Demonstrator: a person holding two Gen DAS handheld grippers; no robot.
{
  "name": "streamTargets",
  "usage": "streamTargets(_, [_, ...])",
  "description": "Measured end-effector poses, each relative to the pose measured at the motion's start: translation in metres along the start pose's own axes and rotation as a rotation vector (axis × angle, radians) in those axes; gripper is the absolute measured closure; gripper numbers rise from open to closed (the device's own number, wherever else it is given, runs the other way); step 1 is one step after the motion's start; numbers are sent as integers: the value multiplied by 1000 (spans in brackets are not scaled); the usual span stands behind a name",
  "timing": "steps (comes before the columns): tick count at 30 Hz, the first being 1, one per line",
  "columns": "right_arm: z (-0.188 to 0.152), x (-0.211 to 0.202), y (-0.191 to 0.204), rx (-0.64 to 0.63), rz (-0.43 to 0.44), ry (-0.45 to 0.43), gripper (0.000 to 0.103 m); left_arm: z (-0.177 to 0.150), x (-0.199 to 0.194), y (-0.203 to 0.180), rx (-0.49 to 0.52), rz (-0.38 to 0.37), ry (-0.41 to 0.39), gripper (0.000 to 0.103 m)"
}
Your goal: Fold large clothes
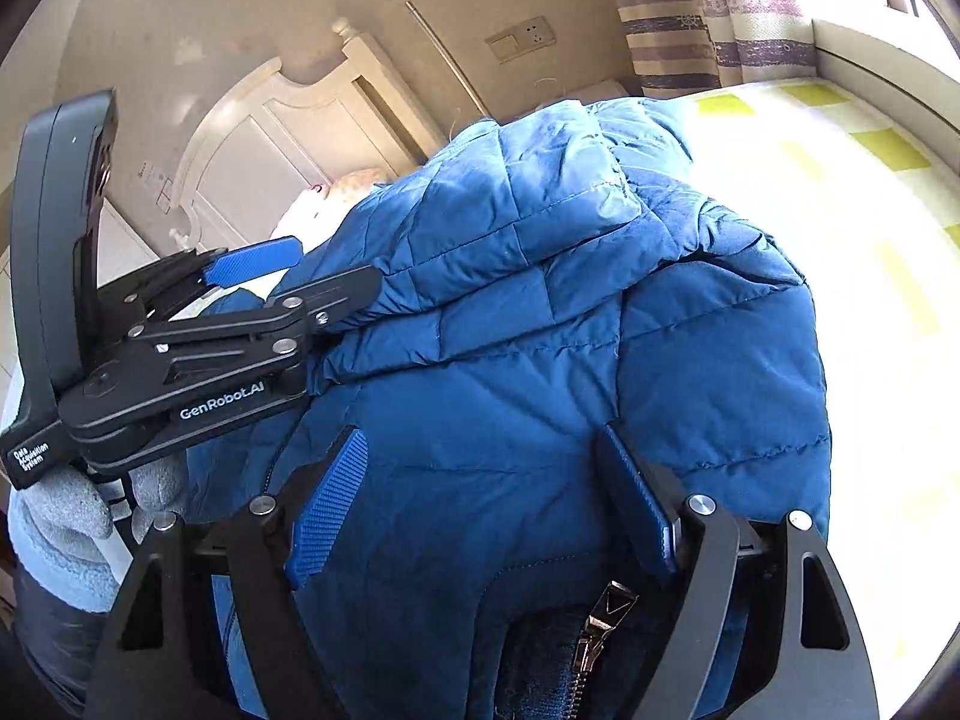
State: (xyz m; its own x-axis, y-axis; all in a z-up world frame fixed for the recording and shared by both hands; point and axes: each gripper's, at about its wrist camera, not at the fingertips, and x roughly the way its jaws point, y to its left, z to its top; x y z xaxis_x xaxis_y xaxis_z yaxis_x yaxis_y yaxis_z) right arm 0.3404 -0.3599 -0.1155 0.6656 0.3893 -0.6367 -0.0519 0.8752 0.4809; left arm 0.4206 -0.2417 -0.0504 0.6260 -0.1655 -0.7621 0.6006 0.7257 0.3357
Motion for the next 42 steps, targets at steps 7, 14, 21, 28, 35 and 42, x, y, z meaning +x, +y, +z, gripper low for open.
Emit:
streamTargets(7, [-3, -3, 3, -9, -3, -1, 26, 15, 29, -35, 68, -60, 26, 78])
streamTargets(14, [-3, -1, 0, -7, -10, -5, 26, -25, -34, 93, -560, -363, -225, 92])
streamTargets(21, [-1, 0, -4, -5, -4, -4, 26, -180, -23, 213, -1077, -421, -274, 29])
streamTargets(28, [-1, 1, -5, -6, -5, -3, 25, -231, -5, 242, -1199, -540, -254, 22])
streamTargets(35, [-4, 0, -2, -10, -10, -3, 25, -220, 31, 247, -1320, -510, -190, 22])
streamTargets(42, [-5, 1, 1, -6, -7, -3, 24, -186, 15, 248, -1249, -334, -228, 98])
